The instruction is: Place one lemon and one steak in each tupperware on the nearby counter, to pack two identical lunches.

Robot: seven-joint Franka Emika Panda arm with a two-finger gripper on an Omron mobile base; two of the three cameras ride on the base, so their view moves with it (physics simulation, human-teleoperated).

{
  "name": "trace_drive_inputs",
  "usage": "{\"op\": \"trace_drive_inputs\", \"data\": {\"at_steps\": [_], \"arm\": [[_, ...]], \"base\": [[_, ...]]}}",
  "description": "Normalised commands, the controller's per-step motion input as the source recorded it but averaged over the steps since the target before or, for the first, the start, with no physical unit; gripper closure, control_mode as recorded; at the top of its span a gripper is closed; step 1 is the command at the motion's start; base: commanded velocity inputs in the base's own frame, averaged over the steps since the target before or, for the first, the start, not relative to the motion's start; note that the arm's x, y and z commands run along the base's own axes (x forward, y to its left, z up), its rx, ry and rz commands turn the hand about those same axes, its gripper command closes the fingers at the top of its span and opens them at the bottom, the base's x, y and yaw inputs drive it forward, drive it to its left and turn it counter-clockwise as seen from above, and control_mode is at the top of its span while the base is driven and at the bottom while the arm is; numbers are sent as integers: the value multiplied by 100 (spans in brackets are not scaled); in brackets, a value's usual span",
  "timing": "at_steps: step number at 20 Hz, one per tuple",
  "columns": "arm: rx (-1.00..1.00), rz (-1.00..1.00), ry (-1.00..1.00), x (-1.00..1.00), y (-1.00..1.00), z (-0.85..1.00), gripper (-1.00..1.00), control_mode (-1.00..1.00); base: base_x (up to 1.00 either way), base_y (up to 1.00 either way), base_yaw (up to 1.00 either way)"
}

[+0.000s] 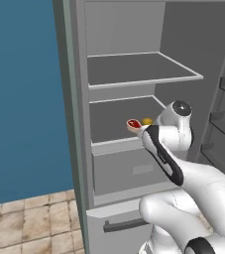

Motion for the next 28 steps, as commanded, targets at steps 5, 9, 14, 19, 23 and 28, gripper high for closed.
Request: {"op": "trace_drive_inputs", "data": {"at_steps": [5, 9, 14, 19, 23, 28], "arm": [[0, 0, 0, 43, 0, -15, -100, -100], [0, 0, 0, 42, 0, -12, -100, -100], [0, 0, 0, 40, 0, -14, -100, -100], [0, 0, 0, 37, 0, -16, -100, -100], [0, 0, 0, 31, 0, -17, -100, -100], [0, 0, 0, 27, 0, -18, -100, -100]], "base": [[0, 0, 0], [0, 0, 0], [0, 0, 0], [0, 0, 0], [0, 0, 0], [0, 0, 0]]}}
